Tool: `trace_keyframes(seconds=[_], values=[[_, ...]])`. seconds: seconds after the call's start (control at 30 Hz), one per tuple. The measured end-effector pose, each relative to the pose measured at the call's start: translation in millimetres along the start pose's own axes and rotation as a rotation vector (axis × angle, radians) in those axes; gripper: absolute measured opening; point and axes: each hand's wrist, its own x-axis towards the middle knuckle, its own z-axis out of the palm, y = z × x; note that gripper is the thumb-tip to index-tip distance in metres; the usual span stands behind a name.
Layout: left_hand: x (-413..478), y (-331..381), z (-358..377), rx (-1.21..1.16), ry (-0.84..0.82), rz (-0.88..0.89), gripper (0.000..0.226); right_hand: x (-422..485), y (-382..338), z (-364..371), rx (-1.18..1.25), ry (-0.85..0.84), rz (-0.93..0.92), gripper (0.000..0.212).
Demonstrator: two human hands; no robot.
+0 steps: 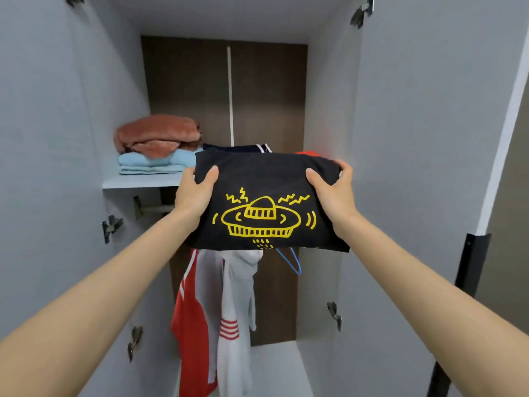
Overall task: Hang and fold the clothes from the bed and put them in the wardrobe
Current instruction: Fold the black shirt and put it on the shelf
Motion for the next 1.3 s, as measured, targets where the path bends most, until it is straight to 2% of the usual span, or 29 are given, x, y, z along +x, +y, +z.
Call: trace_keyframes(seconds=[0.3, 0.53, 0.7, 0.87, 1.0, 1.1, 1.2, 1.3], values=[[140.0, 11.0, 17.7, -0.077, 0.072, 0.152, 0.019, 126.6, -4.2, 77.4, 0.019, 0.052, -0.129, 0.066], [267.5, 3.7, 43.8, -0.111, 0.085, 0.146, 0.019, 225.3, -0.1, 140.3, -0.009, 0.102, -0.141, 0.069], [345.7, -0.9, 75.2, -0.012, 0.085, 0.105, 0.021, 293.4, 4.6, 170.1, -0.048, 0.123, -0.092, 0.069], [399.6, -9.3, 100.9, 0.275, 0.206, 0.104, 0.045, 353.1, 18.7, 191.5, -0.117, 0.092, -0.087, 0.071], [427.7, -21.9, 113.5, 0.474, 0.266, 0.077, 0.046, 393.6, 37.3, 210.9, -0.191, 0.028, -0.082, 0.071], [431.1, -38.6, 121.3, 0.716, 0.326, 0.218, 0.038, 408.1, 57.9, 225.6, -0.361, -0.005, -0.151, 0.067], [437.4, -51.6, 125.1, 0.993, 0.312, 0.377, 0.037, 423.5, 75.7, 234.9, -0.54, -0.098, -0.207, 0.059], [438.1, -41.1, 136.4, 1.037, 0.263, 0.48, 0.027, 435.9, 73.8, 238.8, -0.699, -0.255, -0.221, 0.051]])
